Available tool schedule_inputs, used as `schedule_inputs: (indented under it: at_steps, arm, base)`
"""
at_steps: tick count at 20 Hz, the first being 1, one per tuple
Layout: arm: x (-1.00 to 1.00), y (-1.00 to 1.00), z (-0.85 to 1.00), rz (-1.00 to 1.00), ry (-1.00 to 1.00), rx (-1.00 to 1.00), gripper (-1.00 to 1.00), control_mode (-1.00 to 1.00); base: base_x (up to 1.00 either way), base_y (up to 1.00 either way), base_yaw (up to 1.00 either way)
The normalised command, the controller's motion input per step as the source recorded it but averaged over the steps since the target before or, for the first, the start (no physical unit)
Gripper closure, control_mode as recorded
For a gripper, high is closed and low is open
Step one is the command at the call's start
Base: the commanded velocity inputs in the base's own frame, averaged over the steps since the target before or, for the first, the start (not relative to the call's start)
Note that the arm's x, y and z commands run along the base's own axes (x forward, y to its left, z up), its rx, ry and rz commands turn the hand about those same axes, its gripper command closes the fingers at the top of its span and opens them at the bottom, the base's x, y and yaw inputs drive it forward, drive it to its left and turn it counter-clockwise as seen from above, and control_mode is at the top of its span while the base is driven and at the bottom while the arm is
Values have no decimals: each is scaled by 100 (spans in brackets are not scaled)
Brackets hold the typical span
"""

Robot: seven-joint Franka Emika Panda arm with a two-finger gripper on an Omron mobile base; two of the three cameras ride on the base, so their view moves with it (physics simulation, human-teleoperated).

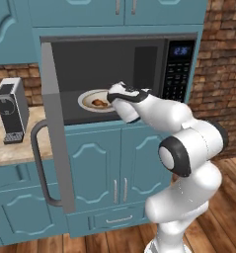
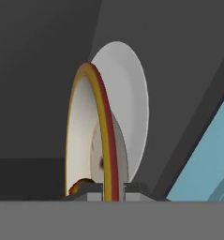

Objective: Remove the apple from the bowl and place it on the small plate. Then place the bowl with only the chicken drumstick in the microwave, close the door, and press the start button to microwave the chicken drumstick.

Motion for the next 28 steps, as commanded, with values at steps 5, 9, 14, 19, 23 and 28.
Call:
schedule_inputs:
  at_steps: [5, 9, 14, 19, 23, 28]
  arm:
    - [48, 0, -10, 0, 0, 0, 100, -100]
    - [49, 0, -9, 0, 0, 0, 100, -100]
    - [48, 1, -20, 0, 0, 0, 100, -100]
    - [49, 8, -41, 0, 0, -3, 100, -100]
    - [47, 4, -35, 0, 0, -3, 100, -100]
    - [19, 8, -21, 0, 0, 0, -100, -100]
  base:
    - [0, 0, 0]
    - [0, 0, 0]
    - [0, 0, 0]
    - [0, 0, 0]
    - [0, 0, 0]
    - [0, 0, 0]
